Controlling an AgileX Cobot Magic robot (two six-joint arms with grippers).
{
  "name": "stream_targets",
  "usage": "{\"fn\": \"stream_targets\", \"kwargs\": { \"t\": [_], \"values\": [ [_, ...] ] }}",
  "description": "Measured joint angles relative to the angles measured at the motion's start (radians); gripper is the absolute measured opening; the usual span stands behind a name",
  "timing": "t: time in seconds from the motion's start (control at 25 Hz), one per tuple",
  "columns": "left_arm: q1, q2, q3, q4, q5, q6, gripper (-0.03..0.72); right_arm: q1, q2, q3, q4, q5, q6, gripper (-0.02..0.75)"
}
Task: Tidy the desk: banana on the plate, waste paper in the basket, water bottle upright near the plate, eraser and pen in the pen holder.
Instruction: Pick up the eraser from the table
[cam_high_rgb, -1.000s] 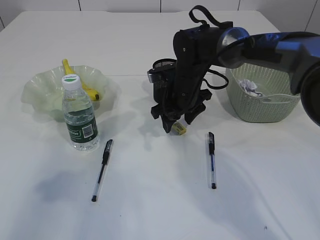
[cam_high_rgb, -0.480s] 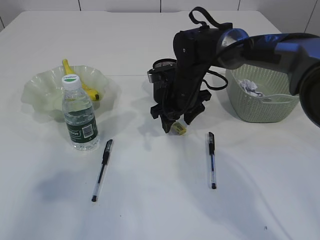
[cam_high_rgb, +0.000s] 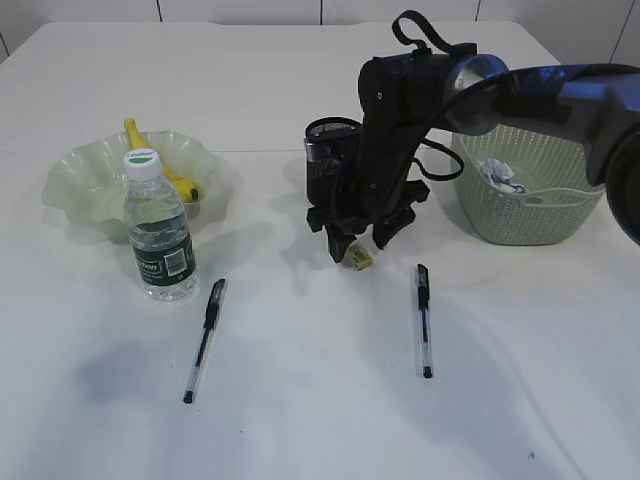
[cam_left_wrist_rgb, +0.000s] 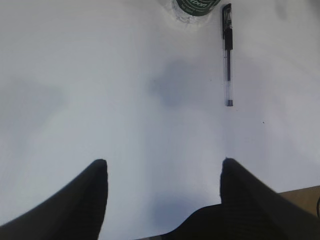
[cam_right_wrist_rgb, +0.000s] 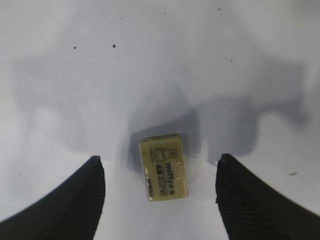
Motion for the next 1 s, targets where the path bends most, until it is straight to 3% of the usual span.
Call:
{"fn": "stream_targets", "kwargs": {
  "t": [1.0],
  "values": [
    [0.000,0.000,0.000,-0.019,-0.024,0.000,0.485,0.000,0.031,-0.002,0.012,-0.012,0.000,0.515]
  ]
}}
